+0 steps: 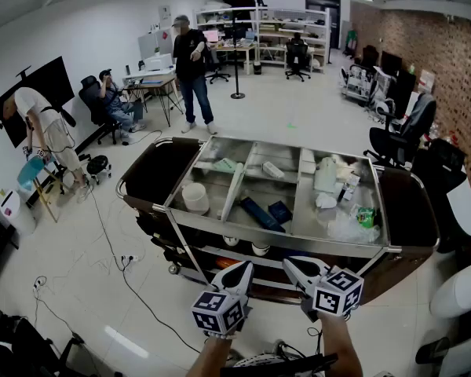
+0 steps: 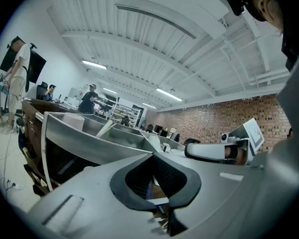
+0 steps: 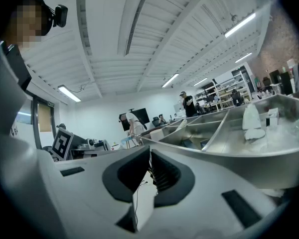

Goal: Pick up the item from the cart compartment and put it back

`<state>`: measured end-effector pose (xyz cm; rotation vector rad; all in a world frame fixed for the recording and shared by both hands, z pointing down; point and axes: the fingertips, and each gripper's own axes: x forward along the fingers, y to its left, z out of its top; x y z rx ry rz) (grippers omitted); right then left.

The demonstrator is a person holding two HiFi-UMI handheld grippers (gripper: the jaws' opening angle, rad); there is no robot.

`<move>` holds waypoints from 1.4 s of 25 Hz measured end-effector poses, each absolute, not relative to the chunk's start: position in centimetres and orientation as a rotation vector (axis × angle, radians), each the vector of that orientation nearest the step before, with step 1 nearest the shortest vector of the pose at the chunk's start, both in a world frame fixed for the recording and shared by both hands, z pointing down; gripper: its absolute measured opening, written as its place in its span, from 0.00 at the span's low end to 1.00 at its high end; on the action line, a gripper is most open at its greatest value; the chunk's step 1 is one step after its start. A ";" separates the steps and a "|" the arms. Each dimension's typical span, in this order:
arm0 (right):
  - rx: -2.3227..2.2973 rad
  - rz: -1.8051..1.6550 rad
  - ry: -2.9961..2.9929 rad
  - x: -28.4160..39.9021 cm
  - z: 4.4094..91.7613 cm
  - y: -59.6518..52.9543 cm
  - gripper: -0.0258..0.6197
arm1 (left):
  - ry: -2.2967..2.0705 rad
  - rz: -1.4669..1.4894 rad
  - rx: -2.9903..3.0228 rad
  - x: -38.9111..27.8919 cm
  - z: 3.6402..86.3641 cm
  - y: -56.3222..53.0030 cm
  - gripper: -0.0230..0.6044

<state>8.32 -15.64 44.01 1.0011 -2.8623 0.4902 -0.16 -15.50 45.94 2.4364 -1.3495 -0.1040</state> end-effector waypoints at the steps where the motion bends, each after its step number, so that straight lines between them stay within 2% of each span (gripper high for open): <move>1: 1.000 0.490 -2.861 8.3 44.0 -15.6 0.08 | -1.349 -0.102 2.436 -0.1 45.9 -15.5 0.04; 8: 0.973 0.427 -2.845 8.2 43.4 -15.7 0.08 | -1.360 -0.087 2.440 -0.1 45.7 -15.9 0.04; 17: 0.954 0.166 -2.664 9.2 40.3 -20.8 0.10 | -1.378 -0.069 2.434 -0.2 45.0 -18.6 0.04; 18: 0.931 0.154 -2.632 9.2 40.2 -21.6 0.17 | -1.380 -0.068 2.431 -0.2 44.9 -19.0 0.04; 19: 0.905 0.143 -2.600 9.0 40.1 -22.3 0.33 | -1.381 -0.070 2.428 -0.3 44.7 -19.5 0.04; 20: 0.885 0.128 -2.568 8.9 39.9 -23.2 0.36 | -1.382 -0.074 2.427 -0.3 44.5 -19.8 0.04; 27: 0.770 0.128 -2.307 8.1 41.0 -30.7 0.36 | -1.398 -0.079 2.450 -0.8 43.0 -23.0 0.04; 28: 0.745 0.140 -2.260 7.9 41.5 -31.6 0.45 | -1.402 -0.077 2.452 -0.9 42.9 -23.6 0.04; 29: 0.722 0.151 -2.213 7.7 42.2 -32.5 0.50 | -1.403 -0.076 2.452 -1.0 42.7 -24.2 0.04; 35: 0.574 0.261 -1.903 7.2 47.2 -36.9 0.50 | -1.392 -0.052 2.441 -1.5 42.3 -27.2 0.06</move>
